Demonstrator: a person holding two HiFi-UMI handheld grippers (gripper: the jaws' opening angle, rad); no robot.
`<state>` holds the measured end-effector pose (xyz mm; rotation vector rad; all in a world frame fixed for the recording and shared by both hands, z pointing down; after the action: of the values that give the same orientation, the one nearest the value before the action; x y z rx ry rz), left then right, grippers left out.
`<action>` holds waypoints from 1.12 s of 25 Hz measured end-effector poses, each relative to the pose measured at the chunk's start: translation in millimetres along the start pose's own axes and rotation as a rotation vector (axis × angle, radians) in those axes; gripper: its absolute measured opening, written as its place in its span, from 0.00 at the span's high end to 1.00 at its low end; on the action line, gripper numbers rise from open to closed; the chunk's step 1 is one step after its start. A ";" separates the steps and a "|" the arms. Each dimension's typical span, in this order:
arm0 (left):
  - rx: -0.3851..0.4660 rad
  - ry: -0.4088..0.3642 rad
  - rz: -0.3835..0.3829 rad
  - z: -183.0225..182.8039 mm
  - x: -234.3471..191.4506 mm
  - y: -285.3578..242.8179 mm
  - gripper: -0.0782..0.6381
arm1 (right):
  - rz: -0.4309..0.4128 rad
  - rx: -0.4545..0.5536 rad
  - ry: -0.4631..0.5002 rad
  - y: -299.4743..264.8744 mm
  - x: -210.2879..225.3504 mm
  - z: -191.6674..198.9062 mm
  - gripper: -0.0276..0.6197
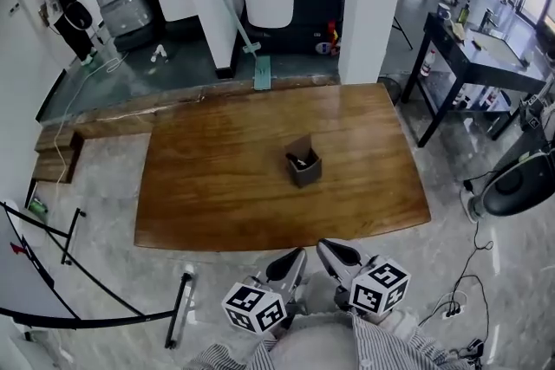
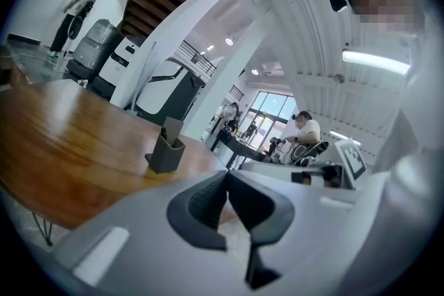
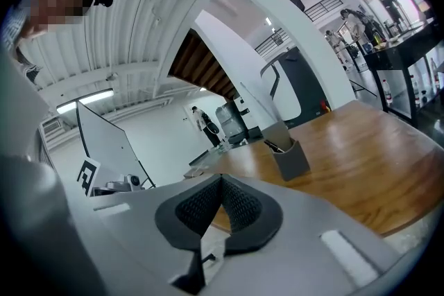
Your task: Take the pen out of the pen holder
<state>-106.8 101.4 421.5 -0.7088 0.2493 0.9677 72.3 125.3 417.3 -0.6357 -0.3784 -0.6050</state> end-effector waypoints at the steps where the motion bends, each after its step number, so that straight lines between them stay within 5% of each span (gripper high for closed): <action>1: -0.004 0.006 0.001 -0.4 -1.3 -1.2 0.88 | 0.000 -0.003 -0.003 -0.8 0.7 -0.7 0.96; 28: 0.023 0.121 -0.060 -75.2 -63.3 -77.8 0.88 | -0.070 -0.102 0.012 -65.0 85.4 -94.2 0.96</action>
<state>-70.0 -18.1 430.4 -0.7507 0.3425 0.8644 110.4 -12.3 418.2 -0.7184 -0.3609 -0.6977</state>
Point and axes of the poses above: the fingertips, and each gripper's own axes: y backward along the fingers, x to its right, z out of its underside, the point moved 10 cm from there along y, backward along the fingers, and after that the axes turned 15 degrees about -x, right-handed, at the moved point
